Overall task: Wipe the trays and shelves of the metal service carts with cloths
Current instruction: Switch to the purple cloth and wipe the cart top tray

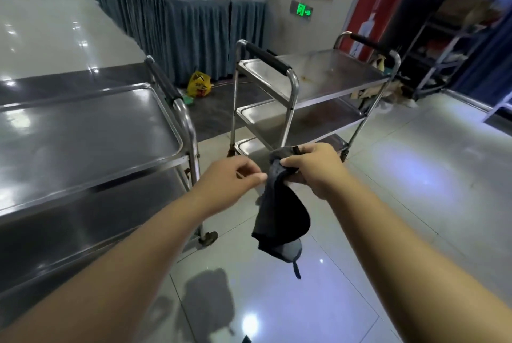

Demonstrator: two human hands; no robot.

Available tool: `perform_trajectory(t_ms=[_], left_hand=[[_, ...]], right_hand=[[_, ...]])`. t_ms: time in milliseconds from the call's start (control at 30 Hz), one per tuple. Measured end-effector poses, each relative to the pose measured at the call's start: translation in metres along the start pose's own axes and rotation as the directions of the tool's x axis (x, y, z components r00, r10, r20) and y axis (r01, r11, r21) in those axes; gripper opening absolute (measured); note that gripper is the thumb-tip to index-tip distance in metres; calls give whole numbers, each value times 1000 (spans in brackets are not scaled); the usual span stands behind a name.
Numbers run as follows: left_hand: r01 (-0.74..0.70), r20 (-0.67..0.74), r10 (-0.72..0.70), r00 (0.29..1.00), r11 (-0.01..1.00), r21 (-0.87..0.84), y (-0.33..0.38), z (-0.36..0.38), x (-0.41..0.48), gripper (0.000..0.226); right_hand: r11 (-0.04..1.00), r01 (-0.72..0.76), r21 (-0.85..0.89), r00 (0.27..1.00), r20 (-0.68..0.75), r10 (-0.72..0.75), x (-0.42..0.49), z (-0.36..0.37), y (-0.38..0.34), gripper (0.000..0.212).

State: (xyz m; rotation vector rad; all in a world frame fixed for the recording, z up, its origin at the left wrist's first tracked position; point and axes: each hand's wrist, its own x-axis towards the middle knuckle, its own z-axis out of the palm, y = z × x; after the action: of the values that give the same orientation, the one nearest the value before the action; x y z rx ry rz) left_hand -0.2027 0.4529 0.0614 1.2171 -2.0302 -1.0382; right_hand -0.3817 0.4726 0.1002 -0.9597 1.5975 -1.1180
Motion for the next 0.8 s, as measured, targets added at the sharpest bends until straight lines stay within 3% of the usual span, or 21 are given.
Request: perform_trajectory(t_ms=[100,300,500,667,800], left_hand=[[43,87,-31,996,991,-130,14,19,19,21],[55,70,-45,997,988,-144,25,49,67,32],[-44,74,46,996,998,-33,27,55,137,13],[-62,94,67,993,996,-60,33,55,200,9],[4,202,32,979,985,-172,35,54,242,26]], right_hand=[[996,-5,87,1000,0,5,13,-17,6,18],[984,27,173,989,-146,-1,51,-41,18,15],[985,70,158,968,-251,-28,101,-58,7,13],[984,81,156,947,-321,-27,148,-69,-14,40],[979,31,200,955,-295,30,186,-86,-28,19]])
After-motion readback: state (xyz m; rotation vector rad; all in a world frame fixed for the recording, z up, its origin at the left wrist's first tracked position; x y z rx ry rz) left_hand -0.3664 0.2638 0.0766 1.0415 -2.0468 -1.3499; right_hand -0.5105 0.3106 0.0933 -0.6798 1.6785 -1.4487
